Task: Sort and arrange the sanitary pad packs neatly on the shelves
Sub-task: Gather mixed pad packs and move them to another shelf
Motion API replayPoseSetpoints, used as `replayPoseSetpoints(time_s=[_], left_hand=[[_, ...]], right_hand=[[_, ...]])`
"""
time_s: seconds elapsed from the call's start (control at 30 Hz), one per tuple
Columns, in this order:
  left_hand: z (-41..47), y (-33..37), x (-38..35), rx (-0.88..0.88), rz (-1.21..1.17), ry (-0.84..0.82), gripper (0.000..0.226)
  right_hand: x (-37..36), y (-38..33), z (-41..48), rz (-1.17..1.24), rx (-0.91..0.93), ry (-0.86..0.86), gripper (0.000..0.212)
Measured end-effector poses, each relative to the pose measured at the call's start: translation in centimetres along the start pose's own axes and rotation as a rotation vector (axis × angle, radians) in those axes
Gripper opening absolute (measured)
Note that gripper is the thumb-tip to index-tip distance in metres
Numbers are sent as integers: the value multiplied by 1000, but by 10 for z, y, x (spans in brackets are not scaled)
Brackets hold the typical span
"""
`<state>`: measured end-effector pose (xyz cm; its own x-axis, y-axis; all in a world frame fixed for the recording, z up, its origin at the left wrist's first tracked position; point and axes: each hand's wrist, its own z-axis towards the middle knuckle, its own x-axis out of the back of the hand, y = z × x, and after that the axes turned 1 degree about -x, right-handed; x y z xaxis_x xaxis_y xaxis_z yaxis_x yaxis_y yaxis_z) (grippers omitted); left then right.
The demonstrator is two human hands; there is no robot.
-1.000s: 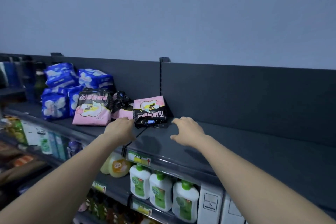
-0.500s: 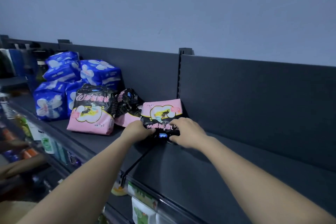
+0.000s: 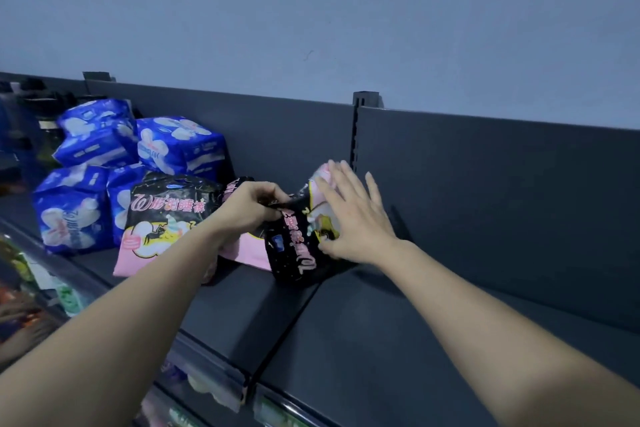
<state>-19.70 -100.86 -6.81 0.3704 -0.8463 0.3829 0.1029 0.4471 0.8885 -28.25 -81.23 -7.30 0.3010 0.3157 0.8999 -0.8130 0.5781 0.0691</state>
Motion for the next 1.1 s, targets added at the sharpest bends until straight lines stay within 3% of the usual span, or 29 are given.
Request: replayPoseSetpoints(time_s=[0.1,0.23,0.3,0.37,0.43,0.47,0.6,0.67,0.7,0.8,0.87,0.97,1.1], left_hand=[[9,6,-1,-54,-57,-108,35],[27,-15,-10,-5,-96,-3,40],[35,-35,-10,35,323,2,42],[34,-56,-14,105,793,-155,37],[29,-67,-21,86,1033,-234,31],[26,-66,-24,40,1037,-226,29],[23,-54,-31,-126,672,-274,28],[24,-55,-38,-136,630,-247,34],[25,-56,-40,-100,671,-198,49],[28,-56,-38,269,742,-165,113],[37,-62,-38,405,552,-218,123],[51,-85,-49,431,243,-180,108],[23,-57,-68,436,-137,-195,32]], right_hand=[[3,-7,10,-30,-28,-130,112],[9,-8,5,3,-247,-245,75],[12,-2,-2,6,-360,-250,70],[14,7,-11,24,-491,-245,67],[15,14,-20,33,-608,-228,62],[16,17,-25,40,-667,-219,60],[19,23,-45,136,-869,-202,53],[18,28,-58,275,-984,-194,50],[18,32,-65,383,-1052,-175,52],[20,35,-84,695,-1216,-63,66],[23,34,-96,814,-1269,-20,52],[30,27,-113,910,-1316,70,29],[32,23,-137,1010,-1369,237,67]])
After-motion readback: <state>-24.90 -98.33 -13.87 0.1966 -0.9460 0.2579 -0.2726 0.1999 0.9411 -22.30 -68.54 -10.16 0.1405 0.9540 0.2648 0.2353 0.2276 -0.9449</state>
